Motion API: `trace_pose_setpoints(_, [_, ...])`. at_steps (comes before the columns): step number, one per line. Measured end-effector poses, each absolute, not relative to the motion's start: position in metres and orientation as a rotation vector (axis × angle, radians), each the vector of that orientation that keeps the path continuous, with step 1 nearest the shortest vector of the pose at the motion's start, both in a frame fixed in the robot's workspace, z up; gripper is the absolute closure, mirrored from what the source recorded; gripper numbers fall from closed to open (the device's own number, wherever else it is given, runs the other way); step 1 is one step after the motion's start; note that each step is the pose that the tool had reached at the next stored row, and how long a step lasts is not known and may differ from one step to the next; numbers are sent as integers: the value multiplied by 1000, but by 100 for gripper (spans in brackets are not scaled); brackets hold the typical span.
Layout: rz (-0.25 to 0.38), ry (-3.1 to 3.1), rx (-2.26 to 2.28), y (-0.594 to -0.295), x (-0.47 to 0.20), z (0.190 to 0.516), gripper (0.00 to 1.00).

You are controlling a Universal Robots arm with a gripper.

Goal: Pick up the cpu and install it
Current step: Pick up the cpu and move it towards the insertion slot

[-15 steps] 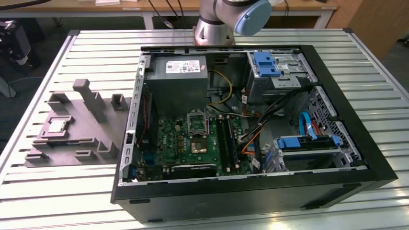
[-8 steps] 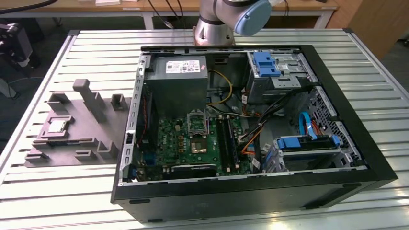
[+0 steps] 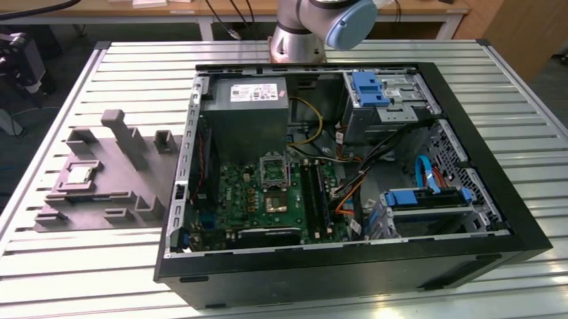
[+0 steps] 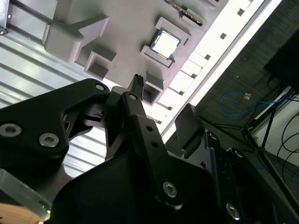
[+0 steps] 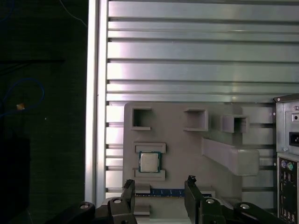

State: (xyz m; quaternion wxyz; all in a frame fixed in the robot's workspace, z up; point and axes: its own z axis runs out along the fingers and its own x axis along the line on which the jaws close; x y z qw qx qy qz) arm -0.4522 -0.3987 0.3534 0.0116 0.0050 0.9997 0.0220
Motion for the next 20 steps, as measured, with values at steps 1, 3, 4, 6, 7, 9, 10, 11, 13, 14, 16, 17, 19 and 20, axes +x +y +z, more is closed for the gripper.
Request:
trace_pose_setpoints(1, [69, 3117, 15, -399, -452, 353, 45])
trace_pose_setpoints(3, [69, 3117, 16, -399, -452, 352, 45])
trace_pose_setpoints(4, [69, 3118, 16, -399, -452, 351, 45])
trace_pose_setpoints(6, [69, 3118, 16, -399, -452, 349, 45])
trace_pose_setpoints(7, [69, 3118, 15, -399, -452, 349, 45])
trace_pose_setpoints(9, [69, 3118, 15, -399, -452, 347, 45])
trace_pose_setpoints(10, [69, 3118, 15, -399, -452, 346, 45])
trace_pose_setpoints(11, [69, 3118, 15, -399, -452, 346, 45])
trace_pose_setpoints(13, [68, 3118, 15, -399, -452, 345, 45])
trace_pose_setpoints(14, [68, 3118, 15, -399, -452, 345, 45])
trace_pose_setpoints(16, [69, 3118, 15, -399, -452, 344, 45])
trace_pose_setpoints(17, [69, 3118, 15, -399, -452, 344, 45])
trace_pose_setpoints(19, [69, 3118, 16, -399, -452, 343, 45])
trace_pose_setpoints(20, [69, 3118, 16, -399, -452, 343, 45])
